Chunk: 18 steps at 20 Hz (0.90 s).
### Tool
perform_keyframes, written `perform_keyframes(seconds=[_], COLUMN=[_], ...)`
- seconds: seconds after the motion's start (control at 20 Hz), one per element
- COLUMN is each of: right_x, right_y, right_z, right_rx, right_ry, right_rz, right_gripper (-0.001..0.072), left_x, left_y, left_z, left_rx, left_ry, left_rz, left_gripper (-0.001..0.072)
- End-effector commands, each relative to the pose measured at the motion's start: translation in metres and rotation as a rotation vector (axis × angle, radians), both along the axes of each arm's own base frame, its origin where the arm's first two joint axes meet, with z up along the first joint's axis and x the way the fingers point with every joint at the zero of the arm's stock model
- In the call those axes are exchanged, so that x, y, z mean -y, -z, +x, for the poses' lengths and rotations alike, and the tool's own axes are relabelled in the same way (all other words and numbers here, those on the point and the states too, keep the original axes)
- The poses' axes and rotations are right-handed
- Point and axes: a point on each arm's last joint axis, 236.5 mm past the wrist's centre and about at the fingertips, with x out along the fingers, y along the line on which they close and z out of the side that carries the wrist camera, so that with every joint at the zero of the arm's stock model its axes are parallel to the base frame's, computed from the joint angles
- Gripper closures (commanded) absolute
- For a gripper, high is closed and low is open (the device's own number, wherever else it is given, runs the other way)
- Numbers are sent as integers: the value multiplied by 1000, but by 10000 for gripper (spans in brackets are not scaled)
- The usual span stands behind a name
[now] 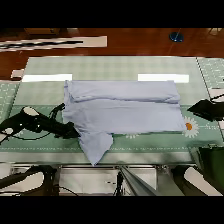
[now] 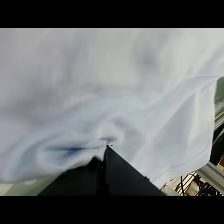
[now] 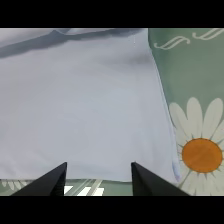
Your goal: Fold the shirts.
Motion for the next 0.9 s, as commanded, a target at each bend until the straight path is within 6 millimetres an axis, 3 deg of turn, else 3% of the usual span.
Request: perform_keyframes(seconds=[0.0,0.1,0.15,0.25,0.4,0.85], right_x=[1,18,33,55,72,50], right_y=[2,13,17,17,21,77], right_z=[-5,-21,-30,-33,-36,-51], right_rx=[-22,-98,-137,-129,-121,-276], right_ry=[-5,10,46,151,277,258], right_rz=[-4,-74,-112,-107,-12,153], right_gripper=[223,223,174,170,170,175], left_x=[-1,-3,-4,-4,-4,-4], left_y=[5,4,5,4,3,3], left_z=[-7,-15,-15,-16,-15,-15], left_rx=[-18,-35,-36,-40,-33,-27], left_ry=[34,64,66,65,65,73], left_rz=[4,9,10,7,7,5], left_gripper=[681,682,682,682,682,682])
